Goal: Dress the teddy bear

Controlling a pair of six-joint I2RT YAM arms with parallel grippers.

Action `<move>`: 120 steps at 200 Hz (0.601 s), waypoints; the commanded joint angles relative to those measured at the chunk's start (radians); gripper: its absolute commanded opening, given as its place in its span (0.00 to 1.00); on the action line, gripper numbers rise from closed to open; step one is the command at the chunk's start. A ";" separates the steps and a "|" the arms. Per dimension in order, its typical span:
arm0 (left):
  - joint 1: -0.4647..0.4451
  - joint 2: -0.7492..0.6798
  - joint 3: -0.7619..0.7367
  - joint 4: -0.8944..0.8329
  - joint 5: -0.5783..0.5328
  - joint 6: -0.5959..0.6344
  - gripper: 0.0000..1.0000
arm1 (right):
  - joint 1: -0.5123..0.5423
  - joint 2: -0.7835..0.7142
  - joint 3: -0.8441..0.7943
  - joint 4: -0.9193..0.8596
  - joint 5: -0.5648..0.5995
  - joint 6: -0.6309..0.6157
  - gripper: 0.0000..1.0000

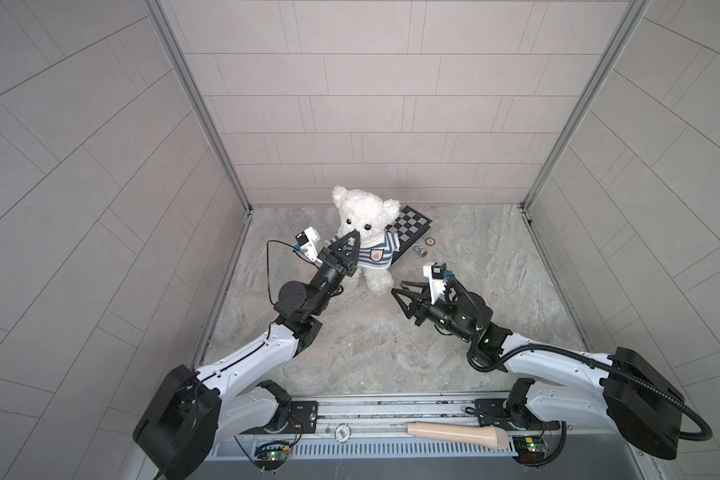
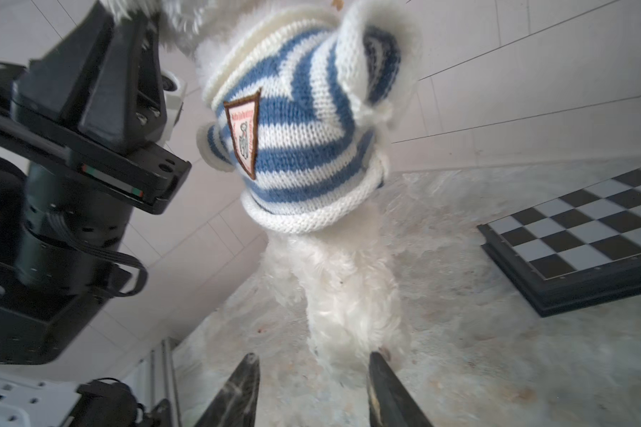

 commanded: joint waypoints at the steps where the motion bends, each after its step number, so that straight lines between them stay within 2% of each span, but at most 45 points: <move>1: -0.010 -0.017 0.060 0.141 0.051 0.056 0.00 | -0.016 0.047 0.004 0.212 -0.088 0.257 0.50; 40: -0.023 -0.038 0.078 0.141 0.079 0.093 0.00 | -0.069 0.218 0.025 0.580 -0.153 0.482 0.50; 55: -0.028 -0.040 0.077 0.141 0.083 0.100 0.00 | -0.076 0.243 0.067 0.583 -0.206 0.516 0.49; 92: -0.031 -0.040 0.069 0.141 0.086 0.111 0.00 | -0.078 0.207 0.072 0.582 -0.194 0.473 0.49; 120: -0.033 -0.037 0.069 0.140 0.091 0.114 0.00 | -0.085 0.229 0.086 0.581 -0.194 0.488 0.48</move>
